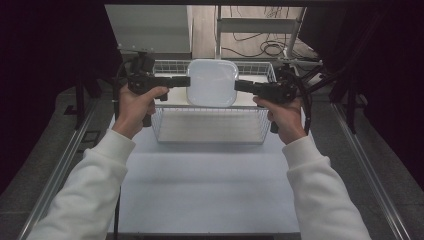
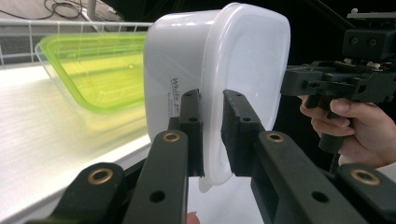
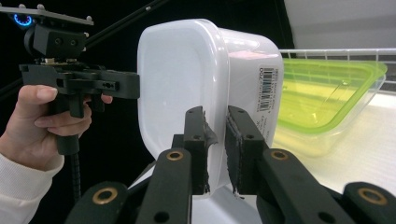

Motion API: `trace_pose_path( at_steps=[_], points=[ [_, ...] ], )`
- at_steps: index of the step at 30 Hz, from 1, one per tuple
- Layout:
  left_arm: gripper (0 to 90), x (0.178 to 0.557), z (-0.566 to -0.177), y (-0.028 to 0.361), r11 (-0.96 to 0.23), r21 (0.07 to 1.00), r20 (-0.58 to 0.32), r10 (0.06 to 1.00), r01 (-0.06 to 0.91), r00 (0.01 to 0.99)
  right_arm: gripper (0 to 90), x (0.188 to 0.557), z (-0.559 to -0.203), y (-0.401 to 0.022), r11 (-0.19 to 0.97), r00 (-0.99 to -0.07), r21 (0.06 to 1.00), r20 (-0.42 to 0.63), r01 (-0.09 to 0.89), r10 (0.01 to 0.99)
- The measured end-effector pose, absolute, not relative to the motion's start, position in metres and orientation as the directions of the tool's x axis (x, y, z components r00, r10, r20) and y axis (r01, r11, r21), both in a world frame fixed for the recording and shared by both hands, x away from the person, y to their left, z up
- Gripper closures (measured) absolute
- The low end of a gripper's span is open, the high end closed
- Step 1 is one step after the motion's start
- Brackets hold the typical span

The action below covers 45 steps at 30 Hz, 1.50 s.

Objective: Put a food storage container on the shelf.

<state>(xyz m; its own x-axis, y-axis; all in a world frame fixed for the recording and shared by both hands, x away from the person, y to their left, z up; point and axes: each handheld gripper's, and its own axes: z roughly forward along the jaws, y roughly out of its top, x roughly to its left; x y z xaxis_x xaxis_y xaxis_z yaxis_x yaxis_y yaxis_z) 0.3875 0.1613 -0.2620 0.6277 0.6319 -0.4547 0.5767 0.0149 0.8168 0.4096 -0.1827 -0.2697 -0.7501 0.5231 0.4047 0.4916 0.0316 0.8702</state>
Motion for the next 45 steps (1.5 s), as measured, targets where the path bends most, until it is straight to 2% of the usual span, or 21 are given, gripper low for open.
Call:
trace_pose_path(
  at_steps=[18,45],
  points=[
    [79.0,0.423,-0.254,0.158,0.031,0.812,-0.47,0.628,0.583,0.62,78.3,0.443,-0.262,-0.187,0.007,-0.734,0.866,0.419,0.499,0.535],
    [79.1,0.464,-0.264,0.168,0.078,0.75,-0.549,0.627,0.657,0.553,78.0,0.489,-0.268,-0.173,-0.004,-0.666,0.802,0.5,0.598,0.553]
  ],
)
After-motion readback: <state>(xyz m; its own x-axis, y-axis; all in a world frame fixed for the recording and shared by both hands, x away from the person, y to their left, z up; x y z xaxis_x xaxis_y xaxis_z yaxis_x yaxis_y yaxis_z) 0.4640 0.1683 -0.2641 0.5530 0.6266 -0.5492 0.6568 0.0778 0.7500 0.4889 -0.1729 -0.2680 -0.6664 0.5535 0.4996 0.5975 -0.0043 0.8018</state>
